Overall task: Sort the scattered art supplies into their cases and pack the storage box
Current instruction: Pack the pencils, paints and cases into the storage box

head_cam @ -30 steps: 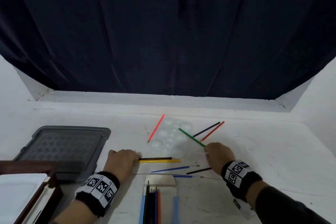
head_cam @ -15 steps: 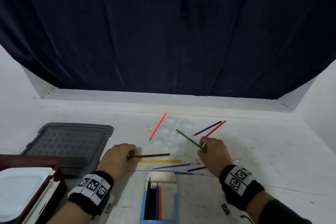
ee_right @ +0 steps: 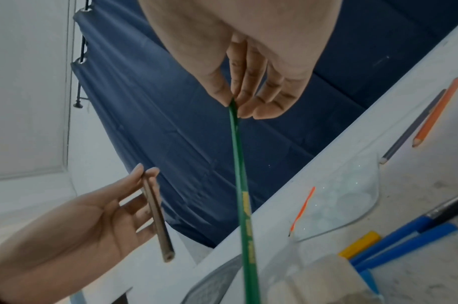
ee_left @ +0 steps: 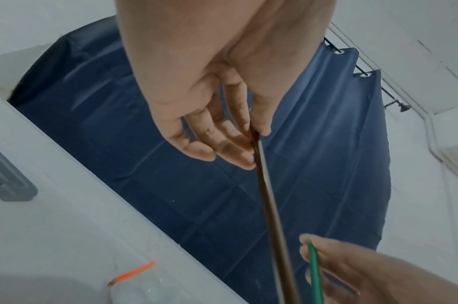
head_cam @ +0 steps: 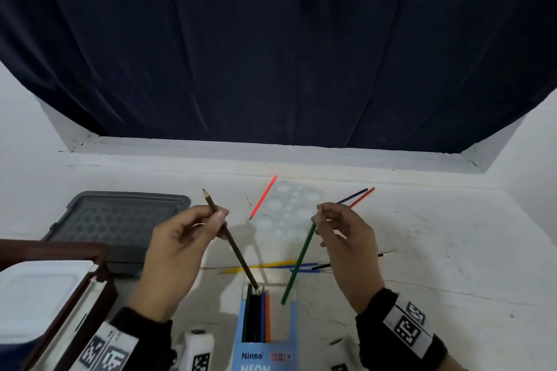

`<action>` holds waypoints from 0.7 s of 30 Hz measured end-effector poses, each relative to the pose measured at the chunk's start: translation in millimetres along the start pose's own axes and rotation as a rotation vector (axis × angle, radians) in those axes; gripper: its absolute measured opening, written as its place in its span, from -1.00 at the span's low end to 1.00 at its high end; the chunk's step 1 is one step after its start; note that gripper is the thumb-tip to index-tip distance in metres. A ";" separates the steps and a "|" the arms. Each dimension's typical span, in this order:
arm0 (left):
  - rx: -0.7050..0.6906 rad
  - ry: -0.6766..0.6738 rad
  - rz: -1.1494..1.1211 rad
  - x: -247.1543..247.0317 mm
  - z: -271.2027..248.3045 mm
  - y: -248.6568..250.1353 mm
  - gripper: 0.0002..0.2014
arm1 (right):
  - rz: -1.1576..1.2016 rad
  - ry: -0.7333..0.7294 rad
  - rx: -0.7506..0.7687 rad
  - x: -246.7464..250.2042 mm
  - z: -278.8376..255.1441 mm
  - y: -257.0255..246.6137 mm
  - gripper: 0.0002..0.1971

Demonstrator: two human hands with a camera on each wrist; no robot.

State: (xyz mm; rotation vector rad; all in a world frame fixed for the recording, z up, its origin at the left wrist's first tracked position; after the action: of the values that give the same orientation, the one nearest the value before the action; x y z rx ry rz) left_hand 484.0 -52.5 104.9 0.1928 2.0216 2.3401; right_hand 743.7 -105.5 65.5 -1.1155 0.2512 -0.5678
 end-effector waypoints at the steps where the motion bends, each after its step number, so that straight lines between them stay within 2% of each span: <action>1: 0.011 -0.034 0.002 -5.4 -0.6 -4.2 -0.85 | -0.009 -0.022 0.003 -2.9 -1.5 0.2 -0.85; 7: 0.134 -0.241 0.103 -49.8 -2.7 -59.1 -0.92 | -0.177 -0.187 -0.058 -22.9 -18.7 30.8 -0.91; 10: 0.126 -0.270 0.268 -60.3 4.5 -83.3 -0.93 | -0.242 -0.260 -0.085 -31.5 -23.5 41.2 -0.92; 14: 0.087 -0.352 0.510 -70.7 14.0 -99.3 -0.95 | -0.261 -0.324 -0.100 -41.7 -23.9 47.0 -0.80; 19: 0.078 -0.549 0.907 -85.5 11.4 -114.2 -0.77 | -0.294 -0.432 -0.107 -53.6 -27.1 47.4 -0.58; 21: 0.024 -0.573 1.143 -86.2 6.3 -118.6 -0.62 | -0.319 -0.459 -0.099 -55.9 -28.3 48.6 -0.59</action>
State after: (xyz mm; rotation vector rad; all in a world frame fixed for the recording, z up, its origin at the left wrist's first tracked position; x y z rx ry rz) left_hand 564.5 -38.6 -17.0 2.1913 1.7992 2.1667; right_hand 698.8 -81.3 4.8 -1.3597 -0.3045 -0.5667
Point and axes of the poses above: each hand's wrist, its own z-axis towards the middle knuckle, its own x-axis out of the back of the hand, y = z × x, the point moved 7 cm from there along z, towards the middle knuckle, and after that the axes turned 8 degrees about x, right-handed, at the moved point
